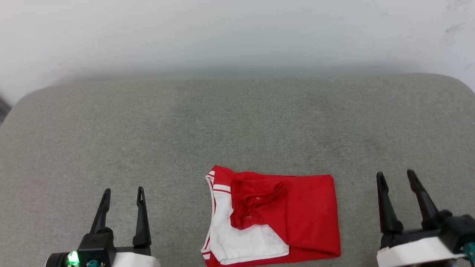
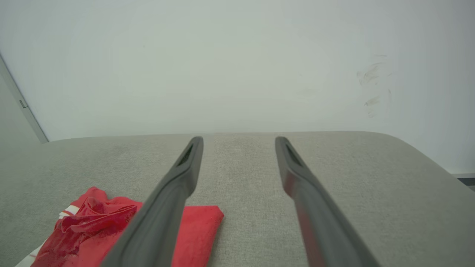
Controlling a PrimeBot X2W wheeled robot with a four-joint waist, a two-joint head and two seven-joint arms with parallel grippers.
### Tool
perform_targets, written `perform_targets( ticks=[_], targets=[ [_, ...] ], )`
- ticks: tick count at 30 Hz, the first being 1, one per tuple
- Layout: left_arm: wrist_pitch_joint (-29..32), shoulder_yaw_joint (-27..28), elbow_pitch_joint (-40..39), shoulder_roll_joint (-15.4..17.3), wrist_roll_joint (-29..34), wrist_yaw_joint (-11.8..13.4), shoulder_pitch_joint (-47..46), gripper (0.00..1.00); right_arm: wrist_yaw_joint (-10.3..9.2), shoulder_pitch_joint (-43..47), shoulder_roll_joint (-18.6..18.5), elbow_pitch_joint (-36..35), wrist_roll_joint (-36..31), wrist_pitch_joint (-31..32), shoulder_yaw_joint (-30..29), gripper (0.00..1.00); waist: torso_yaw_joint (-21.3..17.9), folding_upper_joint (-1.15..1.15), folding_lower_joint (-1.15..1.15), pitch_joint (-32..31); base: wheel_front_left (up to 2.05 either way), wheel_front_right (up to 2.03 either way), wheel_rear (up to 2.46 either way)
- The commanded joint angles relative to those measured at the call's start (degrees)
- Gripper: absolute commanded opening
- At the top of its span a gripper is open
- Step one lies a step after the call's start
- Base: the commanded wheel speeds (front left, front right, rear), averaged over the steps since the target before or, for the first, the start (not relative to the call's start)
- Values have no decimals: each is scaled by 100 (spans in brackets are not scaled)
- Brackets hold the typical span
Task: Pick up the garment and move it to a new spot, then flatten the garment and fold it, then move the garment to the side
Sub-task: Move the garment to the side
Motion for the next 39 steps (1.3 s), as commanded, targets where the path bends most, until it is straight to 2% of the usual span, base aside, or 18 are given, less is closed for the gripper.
perform_targets(
  ticks=[1, 7, 10, 13, 14, 17, 18, 21, 22, 23, 27, 30, 39],
  targets=[
    [-12, 18, 0, -2, 8, -33, 25, 100, -5, -174, -40, -79, -9, -11, 8, 100, 3, 0, 0, 14, 0, 0, 0],
    [-12, 51, -9, -12, 16, -56, -42, 100, -5, -914, -491, -386, -39, 138, 67, 100, 9, 0, 0, 100, 0, 0, 0],
    [-12, 55, -19, -17, 17, -78, -85, 100, -6, -1405, -893, -549, 20, 548, 264, 100, 18, 0, 0, 176, 0, 0, 0],
    [-12, 61, -18, -20, 19, -83, -133, 100, -6, -1849, -1376, -632, 184, 1254, 676, 100, 28, 0, 0, 243, 0, 0, 0],
    [-12, 61, -18, -20, 19, -83, -133, 100, -6, -1849, -1376, -632, 184, 1254, 676, 100, 28, 0, 0, 243, 0, 0, 0],
    [-12, 68, -9, -23, 18, -102, -161, 100, -5, -2188, -1906, -658, 598, 2296, 1174, 100, 44, 0, 0, 315, 0, 0, 0],
    [-12, 63, -1, -25, 15, -115, -205, 100, -5, -2324, -2204, -615, 1063, 3134, 1459, 100, 59, 0, 0, 366, 0, 0, 0],
    [-12, 47, 9, -29, 4, -126, -281, 100, -5, -2471, -2626, -553, 1873, 4305, 1758, 100, 85, 0, 0, 453, 0, 0, 0],
    [-12, 47, 9, -29, 4, -126, -281, 100, -5, -2471, -2626, -553, 1873, 4305, 1758, 100, 85, 0, 0, 453, 0, 0, 0],
    [-12, 43, 14, -31, -5, -131, -307, 100, -5, -2486, -2787, -474, 2436, 4946, 1867, 100, 101, 0, 0, 508, 0, 0, 0],
    [-12, 20, 24, -35, -15, -136, -424, 100, -5, -2351, -2878, -260, 3399, 5814, 1944, 100, 160, 0, 0, 637, 0, 0, 0],
    [-12, 2, 32, -38, -8, -148, -486, 100, -5, -2284, -2828, -166, 3736, 6061, 1960, 100, 199, 0, 0, 719, 0, 0, 0],
    [-12, -86, 23, -43, 31, -203, -833, 100, -5, -2133, -2599, 365, 4417, 6100, 2339, 100, 403, 0, 0, 1154, 0, 0, 0]
  ],
)
